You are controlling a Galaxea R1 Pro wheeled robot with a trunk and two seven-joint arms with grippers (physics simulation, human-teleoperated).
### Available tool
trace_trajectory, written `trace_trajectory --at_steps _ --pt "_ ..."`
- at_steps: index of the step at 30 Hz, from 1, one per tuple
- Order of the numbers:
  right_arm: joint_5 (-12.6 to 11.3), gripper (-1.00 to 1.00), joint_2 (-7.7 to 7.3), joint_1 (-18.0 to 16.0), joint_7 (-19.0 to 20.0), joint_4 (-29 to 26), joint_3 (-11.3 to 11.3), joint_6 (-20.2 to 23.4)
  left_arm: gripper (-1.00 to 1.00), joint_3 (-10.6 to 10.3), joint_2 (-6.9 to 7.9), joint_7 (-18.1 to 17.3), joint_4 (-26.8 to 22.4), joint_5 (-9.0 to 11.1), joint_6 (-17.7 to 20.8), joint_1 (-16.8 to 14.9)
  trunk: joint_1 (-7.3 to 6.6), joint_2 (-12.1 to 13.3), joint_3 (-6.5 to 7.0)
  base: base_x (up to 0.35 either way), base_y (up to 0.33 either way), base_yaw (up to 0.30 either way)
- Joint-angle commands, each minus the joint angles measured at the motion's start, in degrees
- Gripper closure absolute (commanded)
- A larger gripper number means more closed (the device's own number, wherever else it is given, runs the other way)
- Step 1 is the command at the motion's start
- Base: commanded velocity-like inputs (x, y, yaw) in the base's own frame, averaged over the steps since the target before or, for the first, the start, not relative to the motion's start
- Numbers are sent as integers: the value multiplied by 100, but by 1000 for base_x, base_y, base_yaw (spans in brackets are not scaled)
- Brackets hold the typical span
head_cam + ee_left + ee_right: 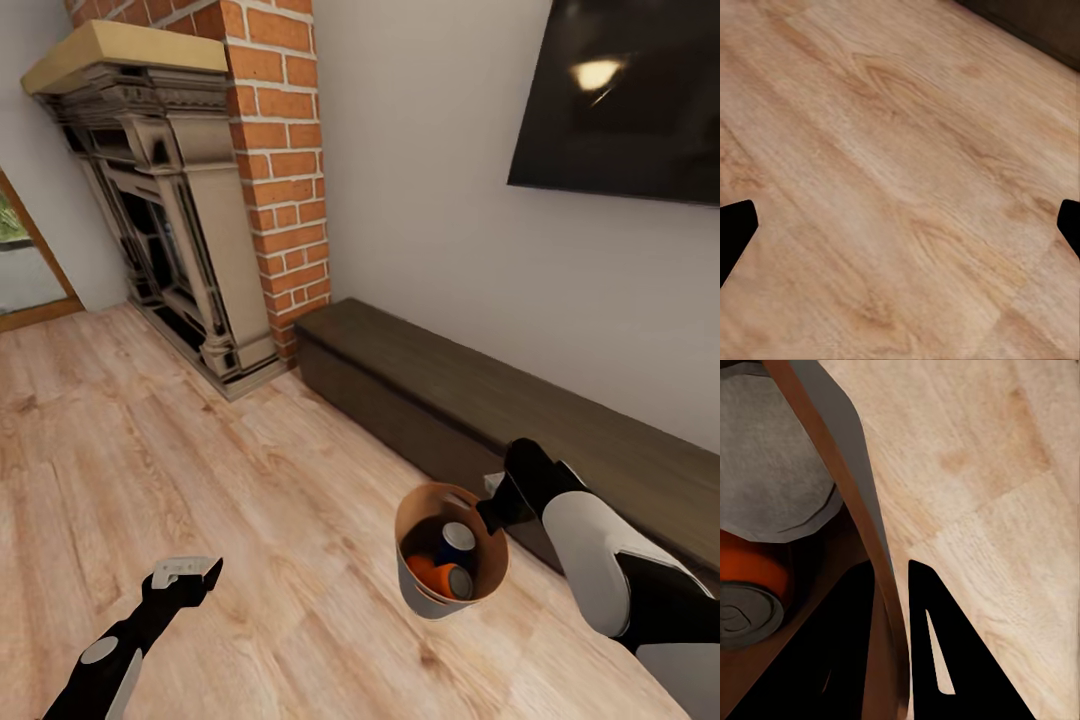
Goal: Put the three can of soda from the living room inside the tash can in the kitchen.
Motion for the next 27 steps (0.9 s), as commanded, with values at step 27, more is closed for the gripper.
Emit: trace_trajectory --at_steps 27 --pt "-146 100 70 14 26 16 -18 50 -100 0 -53 47 1 0 8 -5 263 -482 -220 36 0 20"
